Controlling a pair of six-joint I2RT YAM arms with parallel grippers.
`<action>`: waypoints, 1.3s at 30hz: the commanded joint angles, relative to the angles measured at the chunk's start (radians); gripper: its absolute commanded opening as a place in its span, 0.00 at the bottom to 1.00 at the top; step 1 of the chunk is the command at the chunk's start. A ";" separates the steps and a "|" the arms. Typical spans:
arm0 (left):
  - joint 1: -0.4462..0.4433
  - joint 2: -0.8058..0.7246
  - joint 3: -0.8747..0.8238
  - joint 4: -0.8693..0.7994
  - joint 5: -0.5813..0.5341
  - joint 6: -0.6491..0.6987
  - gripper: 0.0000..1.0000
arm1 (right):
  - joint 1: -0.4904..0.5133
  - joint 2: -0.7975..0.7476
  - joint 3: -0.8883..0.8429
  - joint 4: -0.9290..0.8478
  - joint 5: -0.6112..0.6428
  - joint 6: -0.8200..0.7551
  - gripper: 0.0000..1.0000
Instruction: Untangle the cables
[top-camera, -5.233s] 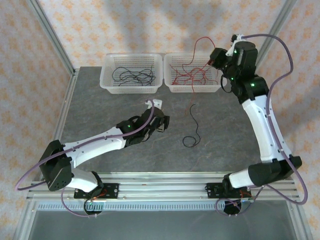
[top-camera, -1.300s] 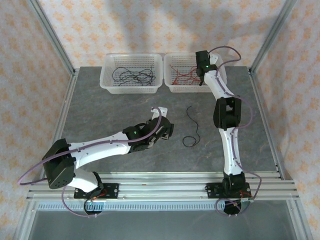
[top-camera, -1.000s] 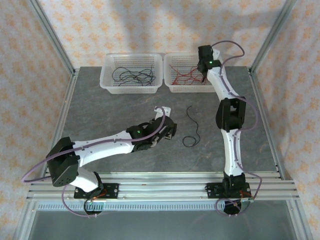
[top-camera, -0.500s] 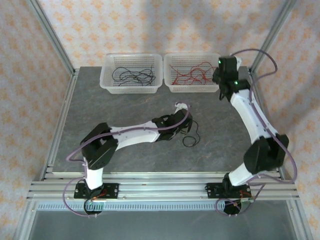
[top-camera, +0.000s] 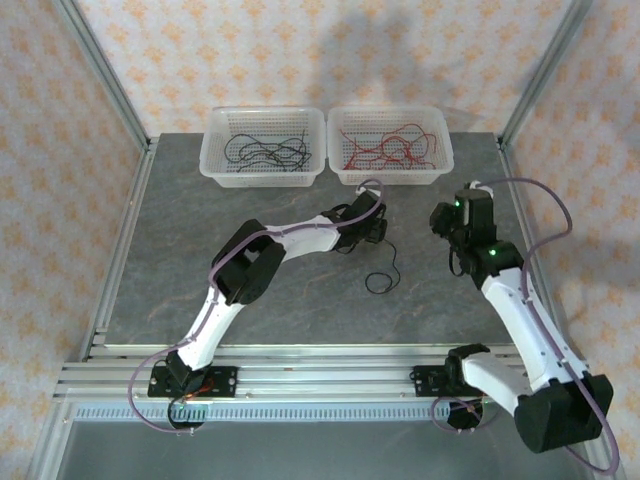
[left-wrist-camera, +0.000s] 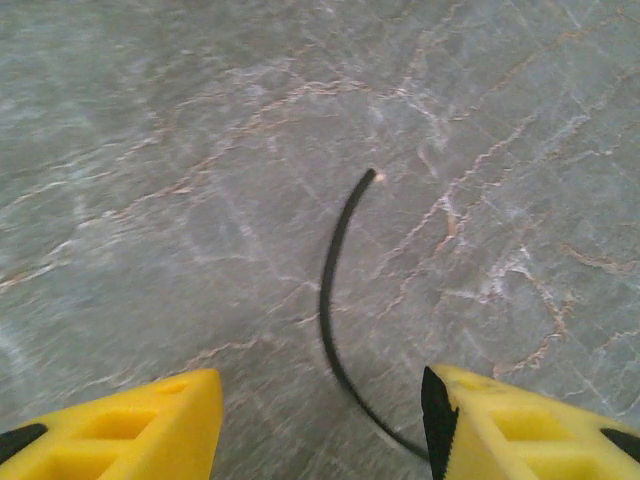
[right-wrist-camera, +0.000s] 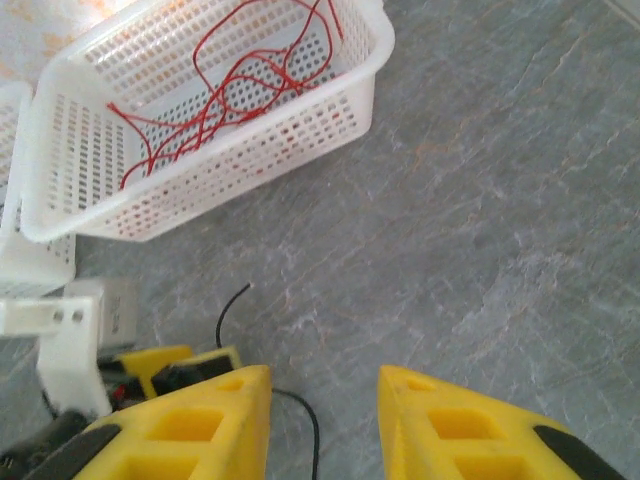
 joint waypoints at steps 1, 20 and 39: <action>-0.003 0.037 0.073 0.014 0.058 0.030 0.56 | -0.002 -0.038 -0.044 0.003 -0.050 0.043 0.33; -0.003 0.029 0.149 0.031 0.078 0.026 0.00 | 0.000 -0.162 -0.320 0.129 -0.326 0.189 0.34; -0.003 -0.313 -0.101 0.201 0.094 -0.325 0.00 | -0.001 -0.174 -0.704 0.814 -0.599 0.454 0.48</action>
